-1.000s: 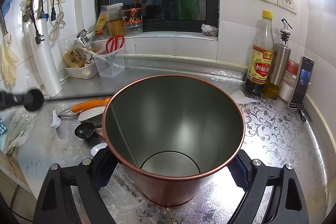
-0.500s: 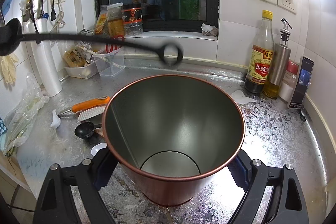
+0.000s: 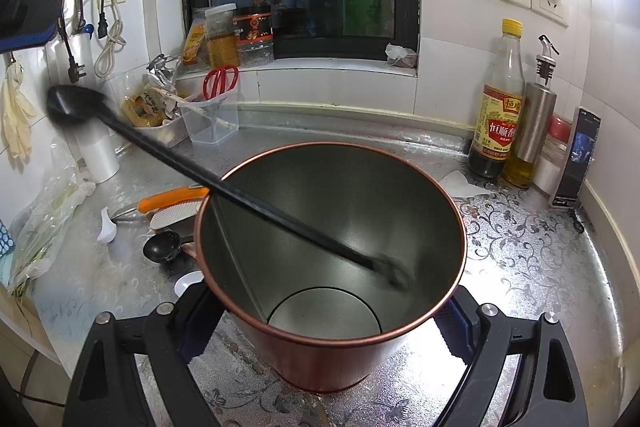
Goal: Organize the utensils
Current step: 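Lift the black ladle and lower it handle-first into the red holder with the left gripper, then release the ladle and move the left gripper to the white ceramic spoon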
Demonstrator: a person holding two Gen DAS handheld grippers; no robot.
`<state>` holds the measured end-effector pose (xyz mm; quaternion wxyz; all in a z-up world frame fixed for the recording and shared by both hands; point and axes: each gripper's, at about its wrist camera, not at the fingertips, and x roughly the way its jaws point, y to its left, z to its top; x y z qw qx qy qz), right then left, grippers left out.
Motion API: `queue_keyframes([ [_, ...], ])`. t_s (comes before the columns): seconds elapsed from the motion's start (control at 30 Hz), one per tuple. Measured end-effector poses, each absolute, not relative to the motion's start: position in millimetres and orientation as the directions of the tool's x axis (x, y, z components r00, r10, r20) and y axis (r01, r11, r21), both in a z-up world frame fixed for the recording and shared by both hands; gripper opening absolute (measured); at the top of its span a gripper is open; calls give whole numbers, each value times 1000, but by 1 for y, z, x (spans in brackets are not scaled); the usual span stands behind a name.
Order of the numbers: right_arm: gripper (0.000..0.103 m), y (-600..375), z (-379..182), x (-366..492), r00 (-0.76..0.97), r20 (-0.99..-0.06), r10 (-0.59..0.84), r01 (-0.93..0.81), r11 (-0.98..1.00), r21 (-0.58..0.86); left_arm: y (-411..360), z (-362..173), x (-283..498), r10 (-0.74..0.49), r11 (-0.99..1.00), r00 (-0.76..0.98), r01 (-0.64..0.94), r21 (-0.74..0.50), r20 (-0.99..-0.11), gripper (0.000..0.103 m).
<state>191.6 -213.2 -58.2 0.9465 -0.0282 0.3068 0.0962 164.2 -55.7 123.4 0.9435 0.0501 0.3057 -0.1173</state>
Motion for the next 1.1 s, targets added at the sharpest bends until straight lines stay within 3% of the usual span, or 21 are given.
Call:
queue_keyframes([
  [0.37, 92, -213, -57, 192, 791, -589, 167, -201, 980, 8, -26, 102, 175, -152, 988, 748, 141, -69, -646, 36],
  [0.8, 92, -214, -57, 192, 791, -586, 173, -203, 979, 16, 43, 31, 195, -80, 962, 594, -165, -219, -800, 40],
  [1.1, 92, -215, -56, 192, 791, -587, 175, -203, 979, 18, 111, -30, 195, -118, 827, 508, -426, -368, -853, 41],
])
